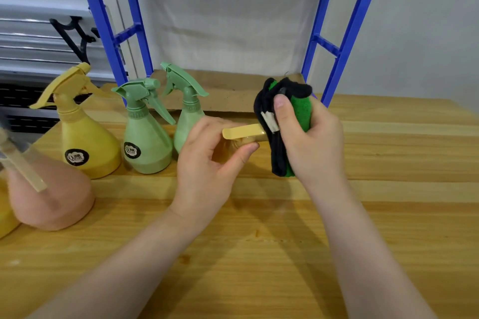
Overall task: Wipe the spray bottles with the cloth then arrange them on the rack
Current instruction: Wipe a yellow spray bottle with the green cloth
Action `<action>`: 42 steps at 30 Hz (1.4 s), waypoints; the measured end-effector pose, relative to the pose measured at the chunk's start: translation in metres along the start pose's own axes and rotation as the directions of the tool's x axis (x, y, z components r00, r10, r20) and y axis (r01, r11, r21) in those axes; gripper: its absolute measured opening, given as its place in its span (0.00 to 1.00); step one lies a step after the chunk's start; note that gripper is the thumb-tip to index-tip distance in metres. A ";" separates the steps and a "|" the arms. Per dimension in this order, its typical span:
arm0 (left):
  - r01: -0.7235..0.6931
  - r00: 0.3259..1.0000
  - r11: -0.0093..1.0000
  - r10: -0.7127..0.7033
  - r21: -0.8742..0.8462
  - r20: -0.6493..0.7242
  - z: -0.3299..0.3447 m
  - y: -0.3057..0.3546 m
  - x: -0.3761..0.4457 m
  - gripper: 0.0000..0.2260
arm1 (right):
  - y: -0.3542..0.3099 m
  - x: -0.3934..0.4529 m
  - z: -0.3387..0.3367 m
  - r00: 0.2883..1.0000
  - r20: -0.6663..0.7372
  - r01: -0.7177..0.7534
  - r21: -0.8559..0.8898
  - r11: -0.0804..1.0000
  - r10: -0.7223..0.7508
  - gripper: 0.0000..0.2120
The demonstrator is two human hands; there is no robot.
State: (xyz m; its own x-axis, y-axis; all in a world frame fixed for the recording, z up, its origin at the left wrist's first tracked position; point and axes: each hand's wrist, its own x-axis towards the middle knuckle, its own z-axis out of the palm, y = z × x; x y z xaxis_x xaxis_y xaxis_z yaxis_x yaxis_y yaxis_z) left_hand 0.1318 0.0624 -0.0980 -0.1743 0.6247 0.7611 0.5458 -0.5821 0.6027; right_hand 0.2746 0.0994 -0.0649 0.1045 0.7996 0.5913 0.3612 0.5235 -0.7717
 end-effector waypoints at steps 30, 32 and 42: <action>-0.174 0.901 0.984 0.173 -0.032 0.399 -0.014 0.005 0.009 0.11 | 0.003 0.023 -0.035 0.979 0.173 -0.150 0.240 0.959 0.110 0.08; -0.140 0.922 0.989 0.146 -0.043 0.360 -0.015 0.007 0.011 0.09 | -0.001 0.022 -0.039 0.975 0.214 -0.118 0.270 0.956 0.060 0.03; 0.003 0.820 0.997 0.039 -0.073 0.571 -0.013 0.008 0.011 0.08 | -0.007 0.013 -0.033 0.944 0.304 0.028 0.305 0.952 -0.125 0.06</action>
State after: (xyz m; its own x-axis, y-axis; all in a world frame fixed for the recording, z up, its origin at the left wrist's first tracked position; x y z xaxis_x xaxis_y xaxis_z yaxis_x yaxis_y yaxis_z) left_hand 0.1231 0.0581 -0.0817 0.3467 0.7868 0.5107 0.4842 -0.6164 0.6209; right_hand 0.3043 0.0965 -0.0434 -0.2281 0.7790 0.5840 0.0642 0.6106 -0.7894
